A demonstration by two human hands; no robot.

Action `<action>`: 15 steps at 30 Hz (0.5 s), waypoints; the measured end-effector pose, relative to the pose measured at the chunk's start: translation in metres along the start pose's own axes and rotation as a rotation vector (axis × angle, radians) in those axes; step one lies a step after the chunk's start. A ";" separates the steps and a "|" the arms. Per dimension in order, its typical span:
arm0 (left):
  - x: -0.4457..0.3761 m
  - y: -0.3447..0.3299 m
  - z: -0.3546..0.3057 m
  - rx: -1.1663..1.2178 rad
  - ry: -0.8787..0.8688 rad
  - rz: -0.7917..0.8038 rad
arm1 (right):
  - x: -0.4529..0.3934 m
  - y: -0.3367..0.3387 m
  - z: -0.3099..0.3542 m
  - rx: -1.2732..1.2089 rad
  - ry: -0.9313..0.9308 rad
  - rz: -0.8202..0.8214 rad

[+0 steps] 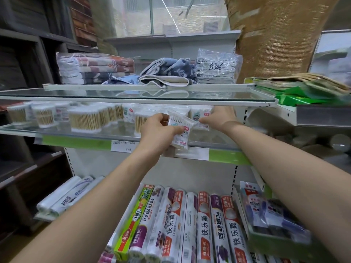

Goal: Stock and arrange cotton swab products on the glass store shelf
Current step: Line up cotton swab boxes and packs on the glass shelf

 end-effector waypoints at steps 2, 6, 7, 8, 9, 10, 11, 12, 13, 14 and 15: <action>0.004 -0.002 0.000 0.017 0.005 0.002 | 0.007 0.005 -0.008 -0.067 -0.040 -0.021; 0.014 -0.011 -0.005 0.013 -0.024 -0.011 | 0.022 0.020 -0.023 -0.177 -0.107 -0.087; 0.017 -0.014 -0.008 0.015 -0.031 -0.011 | 0.024 0.024 -0.026 -0.200 -0.124 -0.100; 0.019 -0.017 -0.010 0.016 -0.034 -0.012 | 0.027 0.027 -0.029 -0.216 -0.147 -0.113; 0.021 -0.021 -0.012 0.021 -0.038 -0.010 | 0.028 0.030 -0.033 -0.215 -0.162 -0.115; 0.023 -0.025 -0.014 0.026 -0.043 -0.005 | 0.031 0.034 -0.036 -0.203 -0.166 -0.109; 0.025 -0.030 -0.017 0.033 -0.049 0.002 | 0.033 0.038 -0.041 -0.186 -0.160 -0.105; 0.027 -0.035 -0.019 0.039 -0.056 0.011 | 0.036 0.041 -0.046 -0.180 -0.153 -0.112; 0.027 -0.041 -0.021 0.040 -0.060 0.018 | 0.038 0.044 -0.052 -0.185 -0.144 -0.128; 0.028 -0.048 -0.023 0.034 -0.065 0.020 | 0.041 0.046 -0.058 -0.197 -0.139 -0.150; 0.029 -0.054 -0.026 0.027 -0.068 0.023 | 0.043 0.048 -0.064 -0.207 -0.131 -0.169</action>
Point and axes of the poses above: each hand's wrist, its own x-axis away from the middle knuckle, its own y-axis out of the back of the hand, z = x × y, the point moved 1 cm from there along -x, towards the middle knuckle, and after that the axes turned 11 degrees about -z, right-handed, at the moved point
